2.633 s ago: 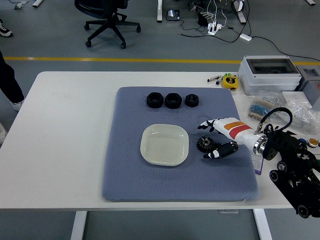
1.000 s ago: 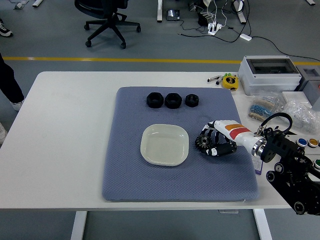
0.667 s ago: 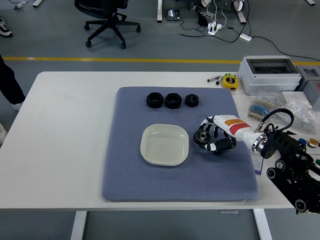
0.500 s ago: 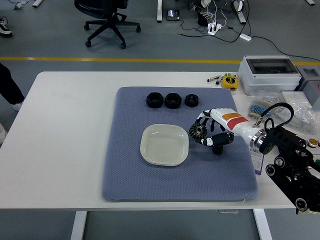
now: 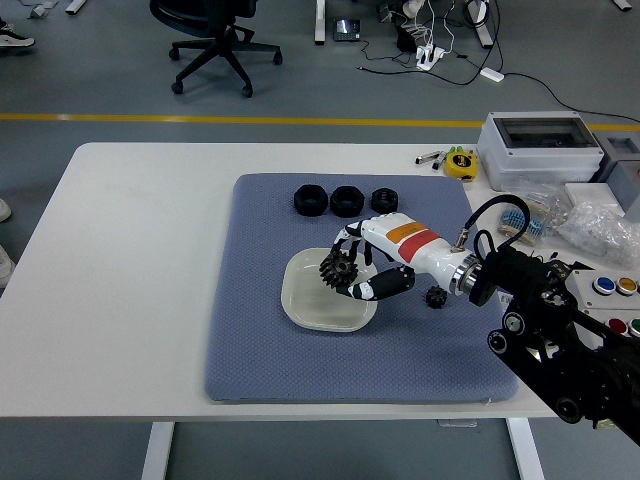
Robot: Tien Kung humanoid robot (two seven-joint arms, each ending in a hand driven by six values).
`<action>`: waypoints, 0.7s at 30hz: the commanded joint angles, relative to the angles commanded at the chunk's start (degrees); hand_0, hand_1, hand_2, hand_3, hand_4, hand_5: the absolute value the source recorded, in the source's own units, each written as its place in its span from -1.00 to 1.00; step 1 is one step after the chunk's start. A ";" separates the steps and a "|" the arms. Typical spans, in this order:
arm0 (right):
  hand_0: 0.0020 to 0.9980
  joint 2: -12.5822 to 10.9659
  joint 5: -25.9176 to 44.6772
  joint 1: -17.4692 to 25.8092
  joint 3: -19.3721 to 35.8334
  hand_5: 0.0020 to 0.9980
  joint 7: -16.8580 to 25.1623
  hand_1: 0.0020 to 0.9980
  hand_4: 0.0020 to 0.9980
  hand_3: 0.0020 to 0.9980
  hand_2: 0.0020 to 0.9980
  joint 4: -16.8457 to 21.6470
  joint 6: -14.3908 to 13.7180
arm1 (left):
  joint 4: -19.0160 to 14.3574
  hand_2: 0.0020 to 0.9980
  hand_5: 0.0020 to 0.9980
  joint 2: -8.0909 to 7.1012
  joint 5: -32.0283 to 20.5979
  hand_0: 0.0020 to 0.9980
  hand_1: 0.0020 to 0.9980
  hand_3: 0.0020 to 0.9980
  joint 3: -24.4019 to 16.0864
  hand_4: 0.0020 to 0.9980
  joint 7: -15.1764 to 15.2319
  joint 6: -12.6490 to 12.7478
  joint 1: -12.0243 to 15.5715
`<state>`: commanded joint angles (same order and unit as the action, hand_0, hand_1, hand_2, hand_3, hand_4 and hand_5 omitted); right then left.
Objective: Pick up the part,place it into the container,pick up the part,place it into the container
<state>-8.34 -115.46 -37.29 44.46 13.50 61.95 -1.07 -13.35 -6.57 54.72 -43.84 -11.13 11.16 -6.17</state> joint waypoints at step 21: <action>-0.61 3.51 -5.04 -6.65 -9.69 0.04 -0.46 -0.28 1.00 1.00 0.33 -8.69 -2.34 | -0.24 0.52 0.36 -0.43 0.39 0.44 0.40 0.21 -0.07 0.44 -0.41 -0.05 -0.76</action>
<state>-4.83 -120.51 -43.94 34.77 13.03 53.26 -3.41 -13.59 -7.00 55.11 -43.91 -11.54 11.11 -6.93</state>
